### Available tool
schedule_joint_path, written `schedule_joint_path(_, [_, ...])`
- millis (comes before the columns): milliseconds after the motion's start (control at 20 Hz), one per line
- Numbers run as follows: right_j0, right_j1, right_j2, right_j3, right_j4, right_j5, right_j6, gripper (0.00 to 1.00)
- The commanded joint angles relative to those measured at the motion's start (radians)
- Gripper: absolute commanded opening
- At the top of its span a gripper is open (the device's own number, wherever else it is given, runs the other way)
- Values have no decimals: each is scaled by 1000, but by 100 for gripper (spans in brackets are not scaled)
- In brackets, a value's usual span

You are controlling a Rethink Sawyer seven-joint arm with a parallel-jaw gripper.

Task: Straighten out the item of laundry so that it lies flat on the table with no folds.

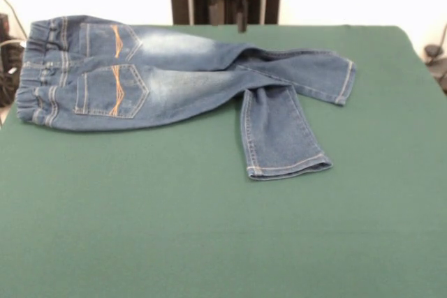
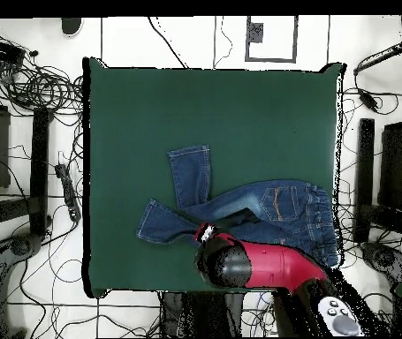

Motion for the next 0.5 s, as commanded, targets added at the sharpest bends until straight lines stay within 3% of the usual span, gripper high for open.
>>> schedule_joint_path(50, [138, 172, -253, -93, 147, -297, 361, 100])
schedule_joint_path(150, [164, 217, -275, -91, 216, -375, 353, 100])
schedule_joint_path(250, [140, 244, -236, -71, 277, -387, 338, 100])
schedule_joint_path(500, [95, 243, -158, -16, 498, -334, 398, 100])
